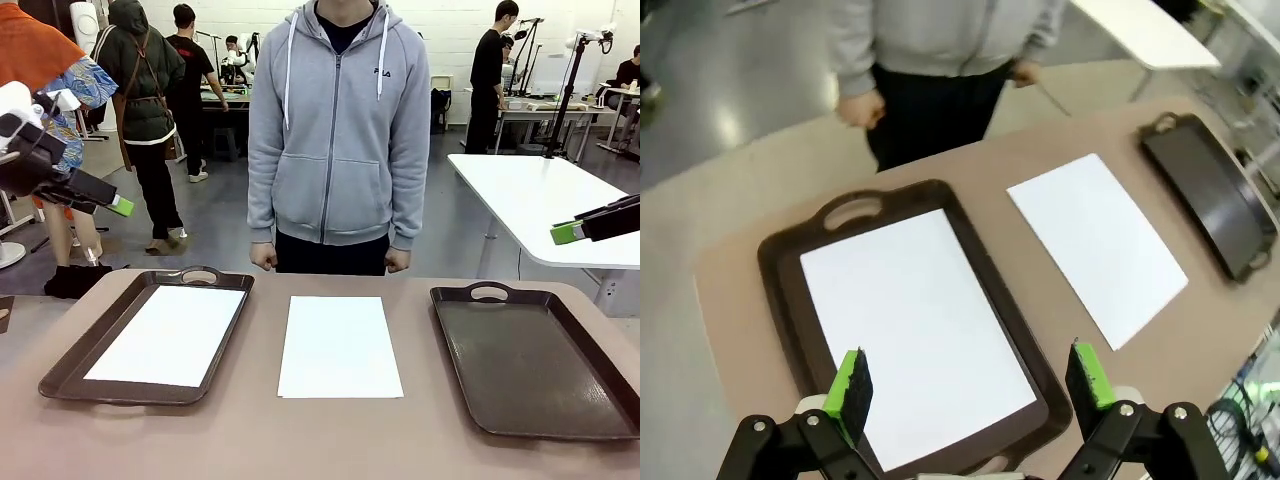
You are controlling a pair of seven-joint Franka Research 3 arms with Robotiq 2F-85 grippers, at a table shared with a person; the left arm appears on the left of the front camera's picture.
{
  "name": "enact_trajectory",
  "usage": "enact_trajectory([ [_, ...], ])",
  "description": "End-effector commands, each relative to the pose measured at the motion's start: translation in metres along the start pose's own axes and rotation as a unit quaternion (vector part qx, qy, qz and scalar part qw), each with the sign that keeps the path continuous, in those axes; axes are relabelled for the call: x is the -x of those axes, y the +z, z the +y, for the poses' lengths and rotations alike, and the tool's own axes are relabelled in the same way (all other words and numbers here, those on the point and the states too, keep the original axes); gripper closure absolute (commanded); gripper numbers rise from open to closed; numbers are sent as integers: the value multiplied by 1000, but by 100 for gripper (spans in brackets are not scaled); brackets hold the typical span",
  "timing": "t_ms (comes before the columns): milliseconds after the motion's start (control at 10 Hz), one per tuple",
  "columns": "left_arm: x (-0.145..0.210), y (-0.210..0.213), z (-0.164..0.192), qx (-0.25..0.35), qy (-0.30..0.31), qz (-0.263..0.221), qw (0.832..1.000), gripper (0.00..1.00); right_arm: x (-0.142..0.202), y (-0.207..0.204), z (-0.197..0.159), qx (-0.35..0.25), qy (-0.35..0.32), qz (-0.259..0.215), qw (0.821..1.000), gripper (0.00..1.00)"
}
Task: Sort the A4 documents.
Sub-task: Receive the A4 Paper.
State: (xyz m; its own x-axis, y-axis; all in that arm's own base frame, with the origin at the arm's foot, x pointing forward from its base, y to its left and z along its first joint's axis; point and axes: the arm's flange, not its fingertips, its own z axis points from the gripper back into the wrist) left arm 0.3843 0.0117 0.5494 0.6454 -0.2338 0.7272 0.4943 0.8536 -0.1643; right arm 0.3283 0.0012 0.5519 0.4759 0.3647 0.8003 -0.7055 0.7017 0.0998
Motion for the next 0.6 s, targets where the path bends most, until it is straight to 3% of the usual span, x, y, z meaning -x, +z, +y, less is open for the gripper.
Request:
enact_trajectory([
  [0,10,-4,11,97,-89,-25,991,0,1,-3,-1,-8,0,-3,1000,0],
  [200,15,-1,15,177,-144,-32,973,0,1,-3,-1,-8,0,-3,1000,0],
  [300,15,-5,3,174,-147,-41,973,0,1,-3,-1,-8,0,-3,1000,0],
  [500,16,0,-32,105,-137,-49,984,0,1,-3,-1,-8,0,-3,1000,0],
])
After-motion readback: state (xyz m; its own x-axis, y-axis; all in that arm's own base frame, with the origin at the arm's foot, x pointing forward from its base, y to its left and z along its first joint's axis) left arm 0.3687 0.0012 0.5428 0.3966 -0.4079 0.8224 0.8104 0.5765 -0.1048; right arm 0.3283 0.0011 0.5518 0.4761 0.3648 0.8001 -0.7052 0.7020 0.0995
